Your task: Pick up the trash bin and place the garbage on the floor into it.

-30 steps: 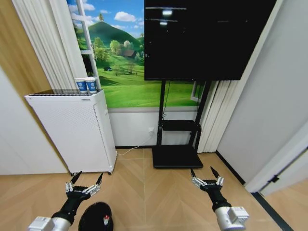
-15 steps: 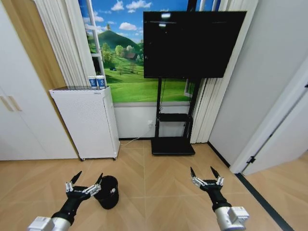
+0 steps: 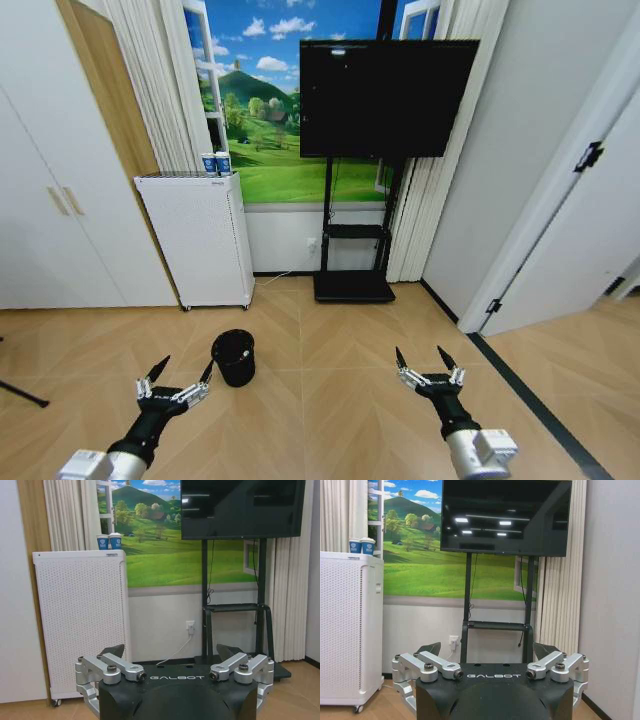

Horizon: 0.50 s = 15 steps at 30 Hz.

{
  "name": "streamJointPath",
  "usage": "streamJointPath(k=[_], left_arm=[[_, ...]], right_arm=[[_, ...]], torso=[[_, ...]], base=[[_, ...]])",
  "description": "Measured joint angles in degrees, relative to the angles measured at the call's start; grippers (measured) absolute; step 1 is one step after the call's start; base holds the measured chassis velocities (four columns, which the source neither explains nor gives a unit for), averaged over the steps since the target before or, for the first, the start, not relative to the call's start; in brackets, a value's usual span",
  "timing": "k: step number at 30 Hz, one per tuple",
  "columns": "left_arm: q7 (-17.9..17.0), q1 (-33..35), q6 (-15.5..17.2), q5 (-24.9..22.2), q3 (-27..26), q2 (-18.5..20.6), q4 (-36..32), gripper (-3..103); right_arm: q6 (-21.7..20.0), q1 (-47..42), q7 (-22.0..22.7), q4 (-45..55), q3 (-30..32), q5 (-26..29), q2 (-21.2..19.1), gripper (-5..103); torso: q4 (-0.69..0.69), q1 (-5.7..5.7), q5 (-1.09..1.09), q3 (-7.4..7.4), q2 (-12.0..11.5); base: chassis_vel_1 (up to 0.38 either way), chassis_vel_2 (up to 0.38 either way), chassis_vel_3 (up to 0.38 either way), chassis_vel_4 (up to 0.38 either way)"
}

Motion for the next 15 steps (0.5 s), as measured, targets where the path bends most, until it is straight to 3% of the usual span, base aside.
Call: streamJointPath(k=[1, 4, 7, 10, 12, 15], left_arm=[[0.0, 0.0, 0.0, 0.0, 0.0, 0.0, -0.01, 100], [0.01, 0.0, 0.0, 0.0, 0.01, 0.0, 0.0, 100], [0.01, 0.0, 0.0, 0.0, 0.0, 0.0, 0.0, 100], [0.01, 0.01, 0.0, 0.0, 0.0, 0.0, 0.01, 100], [0.0, 0.02, 0.0, 0.0, -0.01, -0.01, 0.0, 100], [0.0, 0.01, 0.0, 0.0, -0.01, 0.0, 0.01, 100]], right_arm=[[0.0, 0.02, 0.0, 0.0, 0.0, 0.0, 0.0, 100], [0.01, 0.01, 0.01, 0.0, 0.01, 0.0, 0.0, 100], [0.0, 0.01, 0.01, 0.0, 0.01, 0.0, 0.0, 100], [0.01, -0.05, 0.0, 0.0, 0.0, 0.0, 0.0, 100], [0.01, -0.05, 0.0, 0.0, 0.0, 0.0, 0.0, 100], [0.0, -0.05, 0.0, 0.0, 0.0, 0.0, 0.0, 100]], torso=[[0.02, 0.0, 0.11, 0.0, -0.01], [0.0, -0.01, -0.03, -0.02, 0.0], [0.02, -0.01, 0.08, -0.01, -0.01], [0.02, -0.05, -0.01, -0.04, 0.01], [0.02, -0.05, 0.06, -0.04, 0.01], [-0.02, -0.05, 0.0, -0.04, 0.0]], base=[[0.361, -0.34, -0.338, 0.351], [0.355, -0.378, -0.334, 0.36], [0.364, -0.367, -0.342, 0.345], [0.275, -0.265, -0.281, 0.262], [0.175, -0.131, -0.208, 0.198], [0.045, -0.057, -0.102, 0.112]])
